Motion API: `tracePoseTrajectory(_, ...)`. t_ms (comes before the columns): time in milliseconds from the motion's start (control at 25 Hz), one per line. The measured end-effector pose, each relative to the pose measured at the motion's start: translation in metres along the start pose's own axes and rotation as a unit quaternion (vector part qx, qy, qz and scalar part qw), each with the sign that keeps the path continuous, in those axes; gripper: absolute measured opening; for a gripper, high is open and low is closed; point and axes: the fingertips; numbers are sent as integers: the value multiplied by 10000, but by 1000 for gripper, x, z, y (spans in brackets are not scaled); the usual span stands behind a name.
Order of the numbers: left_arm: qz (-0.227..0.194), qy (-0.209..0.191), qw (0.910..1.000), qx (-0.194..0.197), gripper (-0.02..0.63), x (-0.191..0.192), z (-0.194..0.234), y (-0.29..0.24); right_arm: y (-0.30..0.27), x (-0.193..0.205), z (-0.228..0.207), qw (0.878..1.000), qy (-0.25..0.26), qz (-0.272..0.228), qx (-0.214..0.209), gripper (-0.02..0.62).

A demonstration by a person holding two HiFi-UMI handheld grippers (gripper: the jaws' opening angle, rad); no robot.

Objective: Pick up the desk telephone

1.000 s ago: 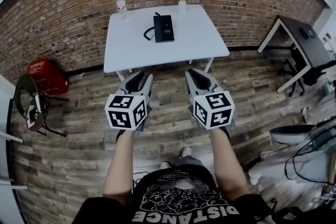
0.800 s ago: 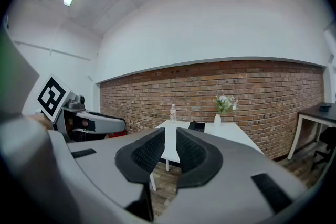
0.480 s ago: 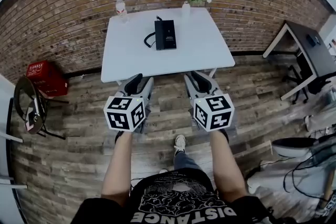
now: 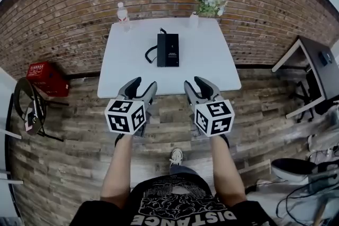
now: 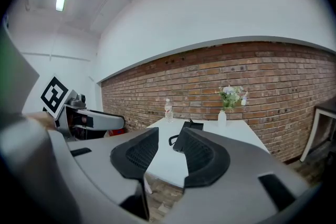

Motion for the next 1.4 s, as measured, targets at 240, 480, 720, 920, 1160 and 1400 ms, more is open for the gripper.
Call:
tracePoseTrajectory(240,-26,67,9998,-164,257,-13,9,-43,-35,-1,-30,9997,-51,82,-240,169)
tracePoseTrajectory(480,64,68,9995,-309,265,-20,18,-77,-61,-4,-57,9989,-109,159,-430,210)
tracePoseTrajectory(720,98,52,9991,-399,265,-26,23,-104,-80,-8,-82,9983,-159,150,-536,224)
tracePoseTrajectory(920,213,137,9986,-471,265,-23,35,-120,-99,-3,-94,9972,-265,254,-658,235)
tracePoseTrajectory(1160,348,313,9981,-401,265,-20,52,-143,-126,2,-105,9954,-403,387,-776,236)
tracePoseTrajectory(1400,665,939,9933,-136,265,-7,83,-187,-164,10,-119,9926,-530,605,-914,238)
Point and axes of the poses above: the fingertips, and each gripper's own axes: y backward along the fingers, z to its left, x out of its underside
